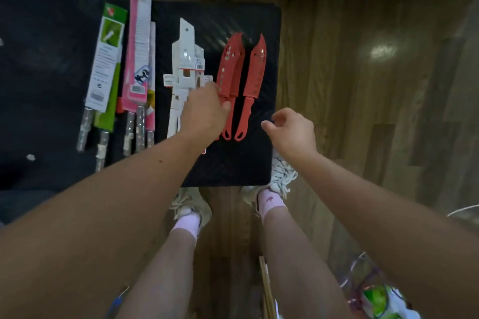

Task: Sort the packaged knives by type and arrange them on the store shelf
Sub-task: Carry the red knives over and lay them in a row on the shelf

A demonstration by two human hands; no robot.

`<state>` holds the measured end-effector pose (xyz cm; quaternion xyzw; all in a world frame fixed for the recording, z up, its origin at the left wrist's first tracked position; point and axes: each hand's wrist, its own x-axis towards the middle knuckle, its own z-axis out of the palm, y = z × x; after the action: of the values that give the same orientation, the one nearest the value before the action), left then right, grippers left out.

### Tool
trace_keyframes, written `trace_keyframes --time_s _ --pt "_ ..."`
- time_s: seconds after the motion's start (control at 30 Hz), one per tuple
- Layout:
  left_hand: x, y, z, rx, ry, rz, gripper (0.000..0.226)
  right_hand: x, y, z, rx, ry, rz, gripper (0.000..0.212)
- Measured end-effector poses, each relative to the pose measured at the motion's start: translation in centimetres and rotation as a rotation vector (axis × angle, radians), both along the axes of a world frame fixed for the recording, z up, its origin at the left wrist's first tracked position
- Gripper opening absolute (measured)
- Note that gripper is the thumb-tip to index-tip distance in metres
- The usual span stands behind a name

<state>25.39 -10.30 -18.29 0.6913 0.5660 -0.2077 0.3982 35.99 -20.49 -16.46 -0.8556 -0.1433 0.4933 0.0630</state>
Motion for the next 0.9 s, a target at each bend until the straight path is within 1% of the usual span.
trace_keyframes --time_s 0.1,0.2,0.27,0.33,0.47,0.6,0.7,0.77,0.9 --pt "0.0 -1.3 -5.0 -0.002 -0.008 0.064 0.034 -1.0 0.2 -4.5 0.03 -0.009 -0.023 0.037" --pt "0.1 -2.2 -7.8 0.122 -0.017 0.05 0.042 -1.9 0.8 -7.6 0.047 -0.022 -0.018 0.036" --pt "0.0 -2.9 -8.4 0.211 -0.034 0.022 0.046 -2.4 1.1 -9.0 0.044 -0.039 -0.024 0.035" --pt "0.0 -3.5 -8.7 0.257 -0.069 0.021 0.044 -2.8 1.4 -9.8 0.042 -0.067 -0.031 0.035" --pt "-0.1 -3.4 -8.7 0.234 -0.117 0.1 0.041 -3.2 2.1 -10.3 0.053 -0.063 -0.045 0.027" --pt "0.1 -2.4 -7.6 0.167 -0.143 0.242 0.035 -2.3 2.7 -9.3 0.099 0.022 -0.084 0.016" --pt "0.4 -1.2 -5.8 0.132 -0.182 0.311 0.034 -1.2 3.3 -7.0 0.13 0.068 -0.112 0.022" --pt "0.7 -0.1 -3.7 0.127 -0.207 0.328 0.03 -0.5 3.8 -4.9 0.154 0.076 -0.104 0.024" --pt "1.6 2.4 2.2 0.176 -0.306 0.321 0.025 0.8 5.3 1.2 0.24 0.079 -0.118 0.016"
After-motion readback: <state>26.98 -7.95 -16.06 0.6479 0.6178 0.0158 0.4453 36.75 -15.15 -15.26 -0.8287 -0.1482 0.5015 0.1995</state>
